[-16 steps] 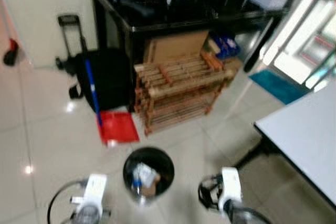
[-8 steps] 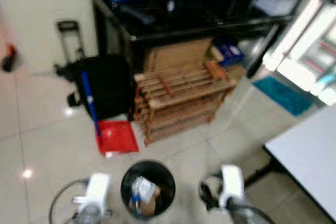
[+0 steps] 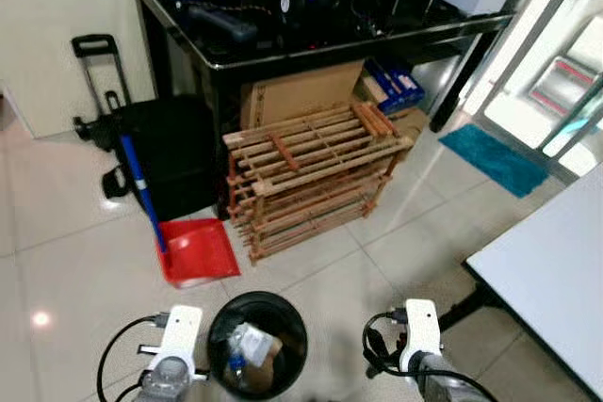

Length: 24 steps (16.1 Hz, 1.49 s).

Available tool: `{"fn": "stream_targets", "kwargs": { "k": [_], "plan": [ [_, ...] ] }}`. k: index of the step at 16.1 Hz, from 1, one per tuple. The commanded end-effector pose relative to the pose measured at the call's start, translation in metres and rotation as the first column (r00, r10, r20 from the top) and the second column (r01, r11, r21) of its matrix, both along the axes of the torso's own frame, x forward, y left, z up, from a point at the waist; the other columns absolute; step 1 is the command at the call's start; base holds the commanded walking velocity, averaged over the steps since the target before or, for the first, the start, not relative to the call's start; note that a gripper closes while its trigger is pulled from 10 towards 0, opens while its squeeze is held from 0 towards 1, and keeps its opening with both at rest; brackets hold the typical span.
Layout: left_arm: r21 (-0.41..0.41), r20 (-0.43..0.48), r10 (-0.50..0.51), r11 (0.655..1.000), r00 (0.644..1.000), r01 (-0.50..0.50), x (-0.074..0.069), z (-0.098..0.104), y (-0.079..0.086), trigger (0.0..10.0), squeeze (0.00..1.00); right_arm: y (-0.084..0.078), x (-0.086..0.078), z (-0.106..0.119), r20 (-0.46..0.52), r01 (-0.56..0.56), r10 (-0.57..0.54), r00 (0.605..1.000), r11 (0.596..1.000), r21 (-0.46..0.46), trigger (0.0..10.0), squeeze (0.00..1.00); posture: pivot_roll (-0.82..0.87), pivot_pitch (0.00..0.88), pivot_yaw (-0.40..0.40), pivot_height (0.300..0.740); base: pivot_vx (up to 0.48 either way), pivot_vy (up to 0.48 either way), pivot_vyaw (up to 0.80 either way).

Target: Picking trash to rubbish bin

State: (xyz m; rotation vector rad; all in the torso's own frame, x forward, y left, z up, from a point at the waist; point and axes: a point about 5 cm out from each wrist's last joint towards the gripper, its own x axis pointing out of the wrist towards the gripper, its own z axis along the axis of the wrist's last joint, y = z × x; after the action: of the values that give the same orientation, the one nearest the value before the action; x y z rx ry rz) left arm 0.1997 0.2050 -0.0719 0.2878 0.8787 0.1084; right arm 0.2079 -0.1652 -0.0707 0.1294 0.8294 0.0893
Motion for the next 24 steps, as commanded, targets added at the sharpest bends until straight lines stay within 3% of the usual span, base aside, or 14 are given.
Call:
{"fn": "stream_targets", "kwargs": {
  "k": [1,4,7,8,10,12,15,19,22,24],
  "plan": [
    [-0.017,-0.017,-0.007,1.000,1.000,0.007,-0.003,-0.003,-0.007,10.0,0.00,-0.008,0.000,0.000,-0.009,0.017,-0.017,1.000,1.000,-0.016,10.0,0.00,-0.05,0.063,-0.119,0.740,0.000,0.000,0.00],
    [-0.014,-0.016,-0.016,1.000,1.000,0.016,-0.004,-0.003,-0.005,10.0,0.00,-0.007,-0.001,0.000,-0.007,0.017,-0.017,1.000,1.000,-0.014,10.0,0.00,-0.05,0.066,-0.110,0.740,0.000,0.000,0.00],
    [-0.017,0.025,-0.023,1.000,0.999,0.023,0.004,0.002,-0.005,10.0,0.00,-0.007,0.002,0.001,0.005,-0.003,0.004,1.000,1.000,-0.020,10.0,0.00,-0.04,0.067,-0.117,0.740,0.000,0.000,0.00],
    [-0.043,0.087,-0.063,0.997,0.994,0.067,0.018,0.010,-0.012,10.0,0.00,-0.006,0.013,0.009,0.048,-0.025,0.025,0.999,1.000,-0.009,10.0,0.00,-0.06,0.070,-0.117,0.740,0.000,0.000,0.00],
    [-0.048,0.151,-0.112,0.992,0.982,0.120,0.033,0.019,-0.020,10.0,0.00,-0.004,0.028,0.019,0.104,-0.062,0.060,0.993,0.998,0.016,10.0,0.00,-0.07,0.073,-0.125,0.740,0.000,0.000,0.00],
    [-0.054,0.177,-0.128,0.989,0.976,0.139,0.040,0.023,-0.025,10.0,0.00,0.000,0.032,0.023,0.122,-0.097,0.093,0.988,0.995,0.033,10.0,0.00,-0.08,0.078,-0.134,0.740,0.000,0.000,0.00],
    [-0.080,0.296,-0.255,0.954,0.921,0.290,0.061,0.041,-0.052,10.0,0.00,0.010,0.043,0.034,0.190,-0.240,0.215,0.958,0.964,0.116,10.0,0.00,-0.11,0.115,-0.158,0.740,0.000,0.000,0.00],
    [-0.056,0.307,-0.346,0.923,0.887,0.380,0.060,0.041,-0.063,10.0,0.00,0.011,0.037,0.034,0.202,-0.287,0.252,0.946,0.943,0.167,10.0,0.00,-0.15,0.152,-0.171,0.740,0.000,0.000,0.00],
    [-0.018,0.300,-0.465,0.870,0.833,0.492,0.055,0.039,-0.073,10.0,0.00,0.015,0.029,0.038,0.252,-0.381,0.321,0.913,0.892,0.243,10.0,0.00,-0.17,0.187,-0.179,0.740,0.000,0.000,0.00],
    [-0.019,0.317,-0.481,0.858,0.817,0.513,0.055,0.040,-0.075,10.0,0.00,0.017,0.025,0.043,0.278,-0.419,0.346,0.896,0.867,0.270,10.0,0.00,-0.19,0.206,-0.186,0.740,0.000,0.000,0.00]
  ]
}}
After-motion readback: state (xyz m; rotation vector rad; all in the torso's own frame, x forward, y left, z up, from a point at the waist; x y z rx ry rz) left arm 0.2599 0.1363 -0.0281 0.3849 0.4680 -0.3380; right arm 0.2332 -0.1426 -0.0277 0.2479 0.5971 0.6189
